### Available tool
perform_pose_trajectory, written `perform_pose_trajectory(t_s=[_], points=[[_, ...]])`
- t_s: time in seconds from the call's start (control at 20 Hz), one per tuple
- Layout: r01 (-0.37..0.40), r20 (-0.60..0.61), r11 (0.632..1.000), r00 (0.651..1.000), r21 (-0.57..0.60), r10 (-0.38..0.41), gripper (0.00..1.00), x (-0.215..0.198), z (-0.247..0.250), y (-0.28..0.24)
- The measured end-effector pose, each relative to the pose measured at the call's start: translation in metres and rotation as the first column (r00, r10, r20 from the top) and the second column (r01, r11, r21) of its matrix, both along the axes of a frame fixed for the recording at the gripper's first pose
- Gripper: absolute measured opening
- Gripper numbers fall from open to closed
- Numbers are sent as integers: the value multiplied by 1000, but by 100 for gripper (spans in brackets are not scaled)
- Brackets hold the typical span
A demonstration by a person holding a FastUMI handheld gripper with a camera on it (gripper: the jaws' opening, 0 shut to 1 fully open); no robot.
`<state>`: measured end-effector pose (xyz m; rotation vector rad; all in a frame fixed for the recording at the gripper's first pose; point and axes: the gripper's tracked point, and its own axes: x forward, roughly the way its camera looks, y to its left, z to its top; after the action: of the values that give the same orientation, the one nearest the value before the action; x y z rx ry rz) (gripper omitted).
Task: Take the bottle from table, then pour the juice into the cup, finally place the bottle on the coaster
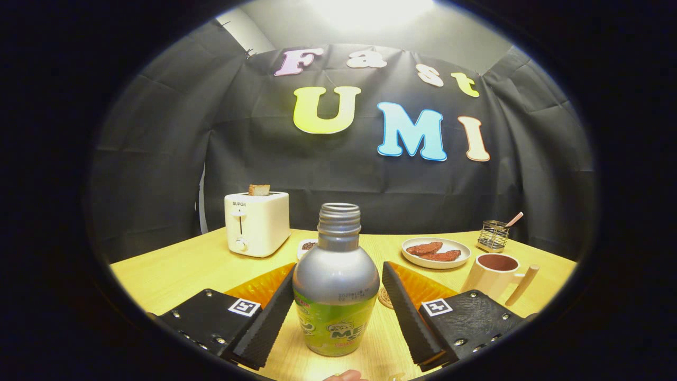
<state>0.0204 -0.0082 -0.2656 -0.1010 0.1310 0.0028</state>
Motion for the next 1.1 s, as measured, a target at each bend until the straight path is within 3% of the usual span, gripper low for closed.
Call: perform_pose_trajectory(t_s=[0.25, 0.35, 0.7, 1.1], points=[[-8, 12, 1000, 1000, -24, 8, 95, 5, -2, 5], [-23, 13, 1000, 1000, -18, 23, 83, 6, -2, 9], [-3, 23, 1000, 1000, 21, 3, 77, 7, 12, -4], [47, 59, 958, 996, 283, -67, 77, 16, 43, -53]])
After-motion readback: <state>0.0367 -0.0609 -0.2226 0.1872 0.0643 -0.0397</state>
